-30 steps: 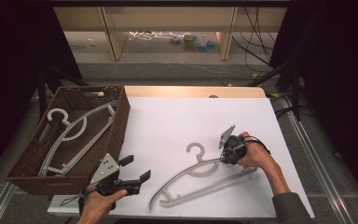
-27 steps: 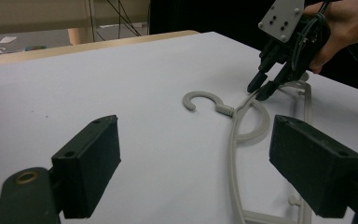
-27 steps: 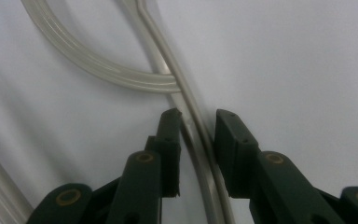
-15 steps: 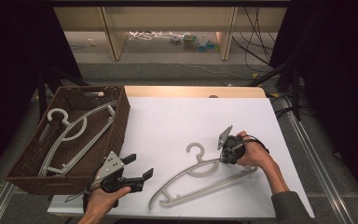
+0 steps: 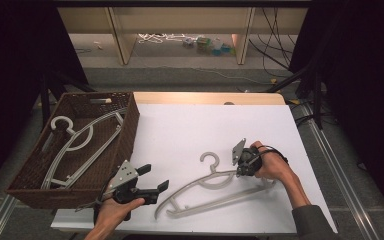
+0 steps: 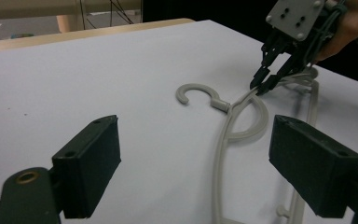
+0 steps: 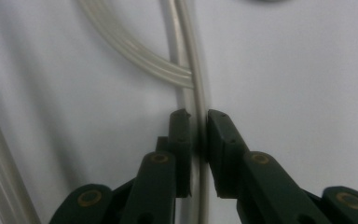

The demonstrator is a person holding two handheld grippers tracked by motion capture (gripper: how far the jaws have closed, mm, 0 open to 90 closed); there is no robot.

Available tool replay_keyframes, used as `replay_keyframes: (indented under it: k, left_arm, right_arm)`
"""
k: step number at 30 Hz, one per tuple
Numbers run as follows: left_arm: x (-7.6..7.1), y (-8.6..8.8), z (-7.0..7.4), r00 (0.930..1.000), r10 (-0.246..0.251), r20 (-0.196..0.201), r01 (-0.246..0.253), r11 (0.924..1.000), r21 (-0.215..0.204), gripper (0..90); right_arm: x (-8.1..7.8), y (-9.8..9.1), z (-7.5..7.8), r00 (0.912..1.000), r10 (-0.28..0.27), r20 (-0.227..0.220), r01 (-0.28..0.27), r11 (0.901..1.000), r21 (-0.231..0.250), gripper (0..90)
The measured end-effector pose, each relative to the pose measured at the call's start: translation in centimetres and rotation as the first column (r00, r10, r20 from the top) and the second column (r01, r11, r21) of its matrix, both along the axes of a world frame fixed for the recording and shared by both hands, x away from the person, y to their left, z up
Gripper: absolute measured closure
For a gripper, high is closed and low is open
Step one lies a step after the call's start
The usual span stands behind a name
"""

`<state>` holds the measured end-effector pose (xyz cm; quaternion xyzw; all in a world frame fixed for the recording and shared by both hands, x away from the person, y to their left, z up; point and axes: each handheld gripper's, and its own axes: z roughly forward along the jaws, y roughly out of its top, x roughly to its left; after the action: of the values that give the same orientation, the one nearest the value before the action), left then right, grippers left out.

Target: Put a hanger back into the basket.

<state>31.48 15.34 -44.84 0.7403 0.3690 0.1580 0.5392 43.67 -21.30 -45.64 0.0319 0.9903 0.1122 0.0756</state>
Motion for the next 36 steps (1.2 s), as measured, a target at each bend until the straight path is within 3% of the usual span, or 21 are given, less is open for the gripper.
replay_keyframes:
  k: [6, 14, 19, 24, 27, 28, 29, 35, 36]
  left_arm:
    - [1.8, -1.5, 0.3, 0.9997, -0.015, -0.02, 0.016, 0.9992, 0.037, 16.4]
    - [4.1, -4.8, 0.2, 0.9932, -0.056, -0.102, 0.068, 0.991, 0.115, 17.3]
    - [5.0, -6.9, 0.0, 0.9844, -0.097, -0.147, 0.118, 0.9832, 0.14, 19.7]
    - [5.9, -8.5, -0.2, 0.9743, -0.112, -0.196, 0.139, 0.981, 0.135, 24.8]
    - [6.4, -9.3, -0.4, 0.9675, -0.134, -0.214, 0.17, 0.9732, 0.155, 26.8]
    - [6.7, -9.4, -0.4, 0.9634, -0.148, -0.223, 0.188, 0.9675, 0.169, 27.0]
    - [7.0, -9.6, -0.5, 0.9651, -0.141, -0.221, 0.182, 0.9678, 0.174, 27.6]
    - [7.8, -10.2, -1.1, 0.9549, -0.153, -0.254, 0.205, 0.9596, 0.193, 30.5]
    - [7.9, -10.4, -1.2, 0.9555, -0.148, -0.255, 0.199, 0.9619, 0.187, 30.5]
  right_arm:
    - [-0.4, -0.1, 0.3, 0.9983, 0.049, 0.03, -0.05, 0.9986, 0.018, 82.4]
    - [-1.0, 0.3, 1.5, 0.9949, 0.077, 0.066, -0.079, 0.9962, 0.035, 82.3]
    - [-1.1, 0.3, 2.2, 0.9918, 0.086, 0.094, -0.09, 0.995, 0.042, 82.3]
    - [-1.3, 0.5, 2.9, 0.9874, 0.1, 0.123, -0.107, 0.993, 0.051, 82.3]
    - [-1.4, 0.6, 3.2, 0.9863, 0.101, 0.131, -0.108, 0.9929, 0.049, 82.3]
    - [-1.4, 0.7, 3.3, 0.986, 0.103, 0.131, -0.11, 0.9927, 0.048, 82.3]
    - [-1.4, 0.7, 3.3, 0.9848, 0.106, 0.138, -0.114, 0.9922, 0.051, 82.3]
    - [-1.6, 0.9, 3.5, 0.9853, 0.105, 0.135, -0.113, 0.9922, 0.053, 82.3]
    - [-1.6, 1.0, 3.6, 0.9849, 0.109, 0.134, -0.117, 0.9918, 0.051, 82.3]
